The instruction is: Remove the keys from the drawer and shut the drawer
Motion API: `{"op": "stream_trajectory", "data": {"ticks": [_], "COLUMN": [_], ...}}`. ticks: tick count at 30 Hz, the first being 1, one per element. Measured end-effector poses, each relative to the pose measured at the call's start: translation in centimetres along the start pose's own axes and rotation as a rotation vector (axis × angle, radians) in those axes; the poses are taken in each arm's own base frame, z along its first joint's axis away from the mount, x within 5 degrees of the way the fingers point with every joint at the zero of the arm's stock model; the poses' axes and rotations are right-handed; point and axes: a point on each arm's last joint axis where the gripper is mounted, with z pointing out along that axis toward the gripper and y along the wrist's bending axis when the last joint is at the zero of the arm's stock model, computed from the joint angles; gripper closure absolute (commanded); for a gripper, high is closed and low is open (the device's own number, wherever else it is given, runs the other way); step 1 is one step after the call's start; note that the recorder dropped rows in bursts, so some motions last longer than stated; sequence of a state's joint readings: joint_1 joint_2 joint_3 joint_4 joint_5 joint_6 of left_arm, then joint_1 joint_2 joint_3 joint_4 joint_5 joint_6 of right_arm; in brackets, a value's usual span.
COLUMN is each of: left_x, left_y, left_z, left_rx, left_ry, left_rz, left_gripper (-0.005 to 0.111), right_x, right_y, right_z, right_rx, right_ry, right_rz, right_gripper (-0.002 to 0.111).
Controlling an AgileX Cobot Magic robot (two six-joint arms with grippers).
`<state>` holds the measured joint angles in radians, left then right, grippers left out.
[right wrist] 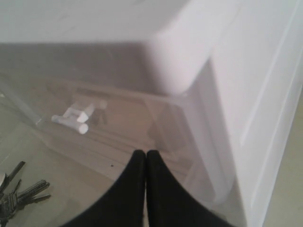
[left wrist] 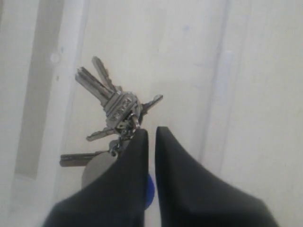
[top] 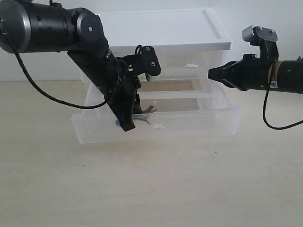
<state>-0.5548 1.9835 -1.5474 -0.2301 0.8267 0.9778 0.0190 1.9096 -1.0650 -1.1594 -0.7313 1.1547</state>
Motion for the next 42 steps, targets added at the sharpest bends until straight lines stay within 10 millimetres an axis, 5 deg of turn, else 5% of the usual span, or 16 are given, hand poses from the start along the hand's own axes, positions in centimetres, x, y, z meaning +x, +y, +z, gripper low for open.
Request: {"op": "stream_trajectory", "data": {"ticks": [6,12,15,19,42], "left_x": [-0.3,-1.5,-2.6,-3.5,-3.6], "left_y": [0.1,0.2,-0.5,-1.4,-2.9], "left_z": [-0.2,-0.3,-0.3,1.2,0.7], "left_rx": [-0.017,-0.03,-0.02,-0.025,0.06], "left_ry": [-0.039,-0.159,-0.217,-0.225,-0.167], "left_rz": [-0.035,-0.079,-0.04,0.016,0.072], "left_gripper": [0.101,0.077,0.081,0.102,0.102], "right_x": [0.0,0.0,0.0,0.1,0.1], "right_y": [0.0,-0.1,-0.1,-0.1,-0.1], "right_z": [0.0,0.0,0.0,0.0,0.0], "right_rx": [0.005,0.007,0.007,0.007,0.008], "right_ry": [0.004,0.005,0.005,0.006,0.008], "right_rz": [-0.001,-0.003,-0.003,-0.003,-0.004], "right_gripper": [0.108,0.108,0.108,0.108,0.108]}}
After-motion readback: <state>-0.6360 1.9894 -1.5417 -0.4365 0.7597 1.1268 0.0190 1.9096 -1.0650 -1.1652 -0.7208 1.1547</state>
